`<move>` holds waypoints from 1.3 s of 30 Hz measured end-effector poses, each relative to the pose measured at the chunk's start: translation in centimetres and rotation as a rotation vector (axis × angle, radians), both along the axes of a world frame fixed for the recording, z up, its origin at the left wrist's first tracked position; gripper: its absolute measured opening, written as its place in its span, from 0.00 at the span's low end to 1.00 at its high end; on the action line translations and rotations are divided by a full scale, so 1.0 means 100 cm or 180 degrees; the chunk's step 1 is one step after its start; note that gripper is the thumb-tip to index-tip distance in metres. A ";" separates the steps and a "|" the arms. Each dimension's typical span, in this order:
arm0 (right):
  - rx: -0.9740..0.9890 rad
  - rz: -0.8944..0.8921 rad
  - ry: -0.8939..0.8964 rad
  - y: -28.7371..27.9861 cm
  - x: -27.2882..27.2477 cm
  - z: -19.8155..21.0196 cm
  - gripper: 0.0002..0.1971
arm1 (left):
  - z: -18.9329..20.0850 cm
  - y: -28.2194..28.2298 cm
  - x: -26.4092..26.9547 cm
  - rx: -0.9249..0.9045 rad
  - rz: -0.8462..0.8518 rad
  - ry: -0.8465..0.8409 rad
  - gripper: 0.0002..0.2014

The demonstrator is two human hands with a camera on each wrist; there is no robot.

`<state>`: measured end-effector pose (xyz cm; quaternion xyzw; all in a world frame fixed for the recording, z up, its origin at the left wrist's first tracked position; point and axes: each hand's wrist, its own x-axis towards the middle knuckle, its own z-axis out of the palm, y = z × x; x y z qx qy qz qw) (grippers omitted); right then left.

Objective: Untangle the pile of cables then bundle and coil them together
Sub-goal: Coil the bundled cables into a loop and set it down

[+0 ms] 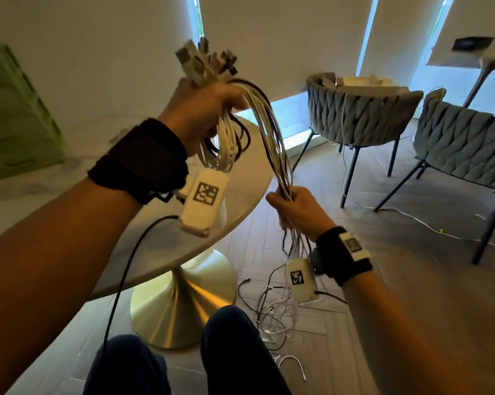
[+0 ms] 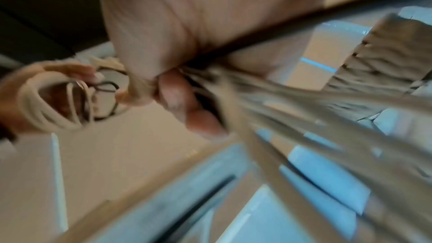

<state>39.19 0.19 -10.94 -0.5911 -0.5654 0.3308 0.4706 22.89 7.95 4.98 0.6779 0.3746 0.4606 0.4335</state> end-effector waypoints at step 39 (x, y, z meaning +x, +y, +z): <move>-0.0381 0.0466 -0.0318 -0.007 -0.005 -0.006 0.17 | -0.014 0.003 -0.005 0.1486 0.0824 0.2534 0.13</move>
